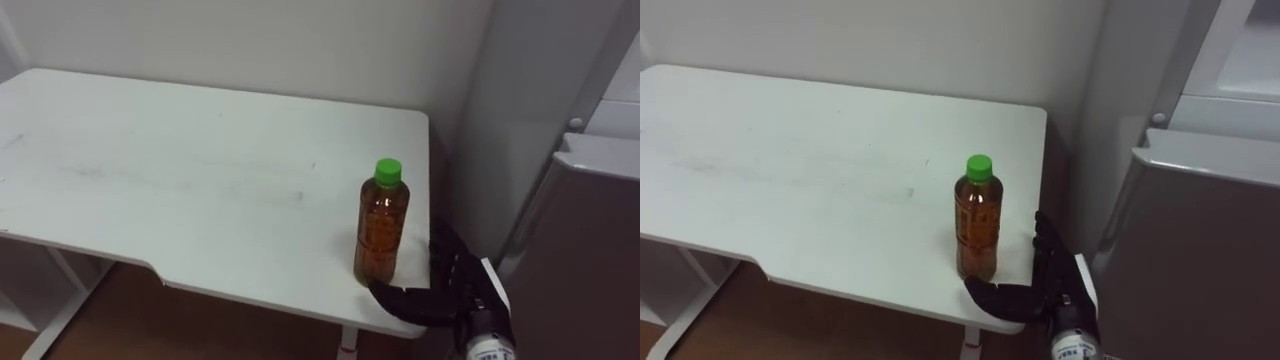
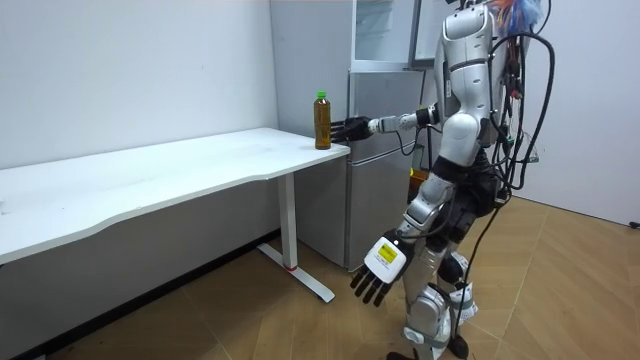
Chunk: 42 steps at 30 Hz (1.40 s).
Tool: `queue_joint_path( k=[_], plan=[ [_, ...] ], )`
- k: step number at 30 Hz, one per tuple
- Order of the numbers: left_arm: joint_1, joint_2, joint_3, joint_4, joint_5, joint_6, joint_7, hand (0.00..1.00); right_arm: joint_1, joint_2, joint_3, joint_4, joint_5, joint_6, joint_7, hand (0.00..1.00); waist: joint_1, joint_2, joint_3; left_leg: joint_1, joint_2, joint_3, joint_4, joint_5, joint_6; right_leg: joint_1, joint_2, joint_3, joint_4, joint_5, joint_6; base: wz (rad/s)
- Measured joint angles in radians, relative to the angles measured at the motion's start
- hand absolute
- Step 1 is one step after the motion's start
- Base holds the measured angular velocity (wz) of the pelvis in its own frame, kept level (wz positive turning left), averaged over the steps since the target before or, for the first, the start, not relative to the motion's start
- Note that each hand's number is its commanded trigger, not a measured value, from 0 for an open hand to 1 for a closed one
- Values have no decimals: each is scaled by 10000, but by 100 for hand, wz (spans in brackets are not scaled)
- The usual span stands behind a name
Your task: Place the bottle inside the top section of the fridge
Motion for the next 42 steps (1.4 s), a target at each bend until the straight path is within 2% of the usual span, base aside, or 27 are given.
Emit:
queue_joint_path(
  k=[4, 7, 15, 20, 28, 34, 42],
  plan=[
    [28, -14, -87, -12, 17, 103, 18, 0, -13, 15, -12, -2, -22, 1, -157, 0, 152, 154, -15, 1, -6, 5, -81, 59, -16, -86, -11, 21, 65, 2, -5, 0],
    [14, -24, -89, -13, 23, 168, 9, 0, -218, 21, -24, -1, -31, 24, -253, 0, 186, 160, -15, 3, -29, 20, -326, 228, -24, -263, -64, 19, 210, 2, -6, 0],
    [60, -53, -156, -39, 32, 172, -61, 0, -447, 48, -38, 3, -32, 24, -267, 0, 220, 197, 8, 1, -43, 6, -353, 315, -13, -296, -97, 24, 312, 1, -7, 0],
    [78, -65, -271, -57, 7, 174, -54, 0, -962, 334, -25, 366, -31, 25, -264, 0, 246, 207, 15, -7, -54, -22, -328, 354, -11, -283, -104, 22, 324, -1, -14, 0],
    [-5, -166, -319, -42, -12, 174, 14, 0, -988, 480, 7, 370, -32, 25, -470, 0, 482, 197, 18, 5, -84, -50, -313, 369, 2, -321, -160, 18, 477, -16, -28, 0],
    [-17, -186, -377, -40, -24, 174, 22, 0, -1099, 726, -3, 369, -293, 25, -916, 0, 476, 188, 22, 4, -193, -79, -304, 396, 43, -405, -298, 27, 700, -161, -42, 1],
    [-41, -192, -412, -33, -10, 177, 26, 0, -1395, 895, 82, 359, -456, 24, -1248, 0, 493, 180, 20, 5, -216, -81, -261, 418, 62, -425, -366, -3, 831, -213, -35, 0]
  ],
)
